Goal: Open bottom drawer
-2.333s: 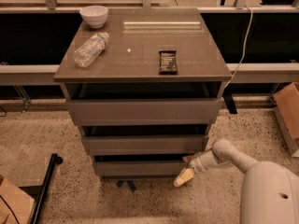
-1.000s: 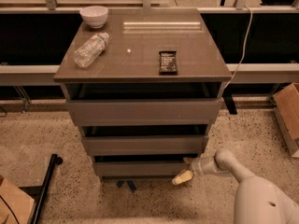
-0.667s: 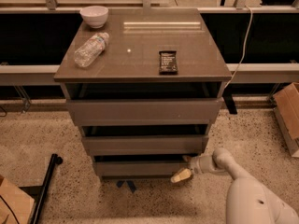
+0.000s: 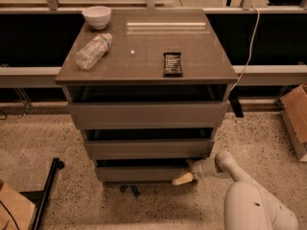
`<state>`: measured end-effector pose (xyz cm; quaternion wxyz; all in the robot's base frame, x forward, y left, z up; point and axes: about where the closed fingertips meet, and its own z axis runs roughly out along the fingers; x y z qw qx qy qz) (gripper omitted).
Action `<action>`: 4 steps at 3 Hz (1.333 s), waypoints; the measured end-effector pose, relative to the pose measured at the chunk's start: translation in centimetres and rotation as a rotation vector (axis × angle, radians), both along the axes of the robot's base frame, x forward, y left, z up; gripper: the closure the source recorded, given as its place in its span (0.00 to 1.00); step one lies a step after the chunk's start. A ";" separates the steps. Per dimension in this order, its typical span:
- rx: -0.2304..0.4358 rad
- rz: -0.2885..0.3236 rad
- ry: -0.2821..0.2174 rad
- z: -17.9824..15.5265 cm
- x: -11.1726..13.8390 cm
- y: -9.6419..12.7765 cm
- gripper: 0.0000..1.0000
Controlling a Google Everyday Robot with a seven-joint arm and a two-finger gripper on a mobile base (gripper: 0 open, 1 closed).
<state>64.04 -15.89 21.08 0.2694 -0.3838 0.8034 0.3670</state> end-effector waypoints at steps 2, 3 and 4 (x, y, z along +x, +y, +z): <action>0.000 0.000 0.000 0.2 0.0 0.0 0.72; -0.018 0.011 0.137 -1.6 -4.6 -0.2 0.95; -0.019 0.013 0.155 -1.4 -5.1 0.0 0.91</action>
Offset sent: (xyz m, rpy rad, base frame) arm -0.1245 -0.0132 -0.0442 -0.1389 0.3798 0.0834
